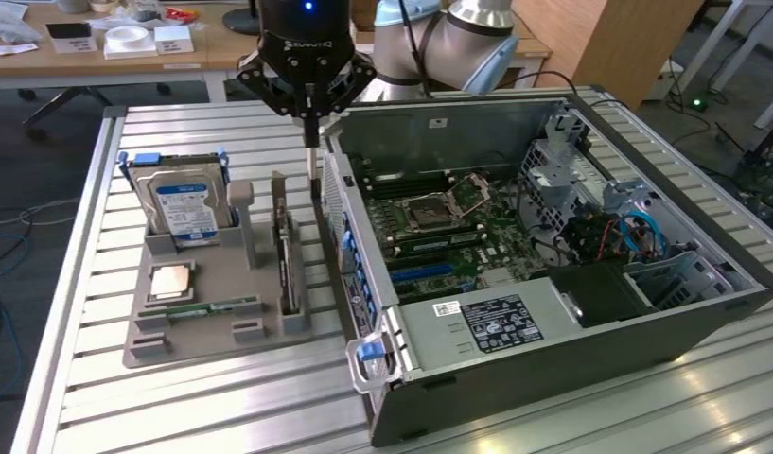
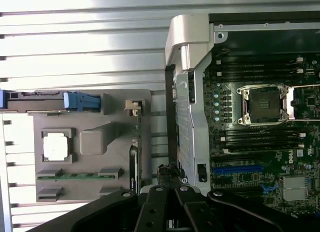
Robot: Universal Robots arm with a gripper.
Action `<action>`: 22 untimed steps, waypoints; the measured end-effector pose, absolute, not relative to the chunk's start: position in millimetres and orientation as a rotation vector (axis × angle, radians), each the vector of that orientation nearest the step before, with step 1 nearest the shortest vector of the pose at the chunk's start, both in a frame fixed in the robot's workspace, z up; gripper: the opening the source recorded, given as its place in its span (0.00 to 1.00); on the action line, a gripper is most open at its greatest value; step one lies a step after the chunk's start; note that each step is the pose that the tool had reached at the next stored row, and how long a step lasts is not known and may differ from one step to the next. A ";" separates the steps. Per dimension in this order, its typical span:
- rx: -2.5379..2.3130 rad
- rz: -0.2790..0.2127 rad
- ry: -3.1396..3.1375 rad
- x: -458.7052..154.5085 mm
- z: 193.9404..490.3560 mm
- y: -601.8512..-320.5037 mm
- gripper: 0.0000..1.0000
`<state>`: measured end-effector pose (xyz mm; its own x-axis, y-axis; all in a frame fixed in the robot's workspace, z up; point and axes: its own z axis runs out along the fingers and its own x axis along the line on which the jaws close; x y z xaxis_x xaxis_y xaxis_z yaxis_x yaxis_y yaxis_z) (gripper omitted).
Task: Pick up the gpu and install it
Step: 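Reach for the gpu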
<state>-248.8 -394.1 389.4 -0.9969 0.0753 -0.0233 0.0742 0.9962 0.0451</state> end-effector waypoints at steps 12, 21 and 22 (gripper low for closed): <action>0.117 0.069 3.114 -266.9 388.5 -393.1 0.11; 0.117 0.069 3.114 -267.2 388.6 -393.1 0.11; 0.117 0.069 3.114 -267.2 388.6 -393.1 0.11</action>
